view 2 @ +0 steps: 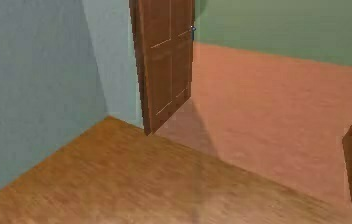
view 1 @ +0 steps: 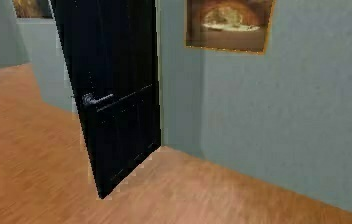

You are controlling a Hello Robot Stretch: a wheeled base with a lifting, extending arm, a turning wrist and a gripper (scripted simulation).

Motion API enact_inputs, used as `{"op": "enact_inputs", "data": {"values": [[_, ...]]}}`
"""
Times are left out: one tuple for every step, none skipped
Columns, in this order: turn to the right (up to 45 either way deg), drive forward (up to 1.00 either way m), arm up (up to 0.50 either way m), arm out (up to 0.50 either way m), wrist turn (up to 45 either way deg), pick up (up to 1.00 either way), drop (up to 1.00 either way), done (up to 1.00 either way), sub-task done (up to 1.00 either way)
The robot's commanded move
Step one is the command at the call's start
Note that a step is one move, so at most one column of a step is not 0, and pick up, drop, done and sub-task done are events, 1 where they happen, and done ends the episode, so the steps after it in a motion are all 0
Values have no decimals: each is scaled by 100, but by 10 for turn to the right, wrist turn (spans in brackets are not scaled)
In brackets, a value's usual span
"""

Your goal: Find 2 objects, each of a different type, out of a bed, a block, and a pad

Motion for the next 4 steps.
{"op": "enact_inputs", "data": {"values": [[450, 0, 0, 0, 0, 0, 0, 0, 0], [450, 0, 0, 0, 0, 0, 0, 0, 0], [300, 0, 0, 0, 0, 0, 0, 0, 0], [0, 100, 0, 0, 0, 0, 0, 0, 0]]}}
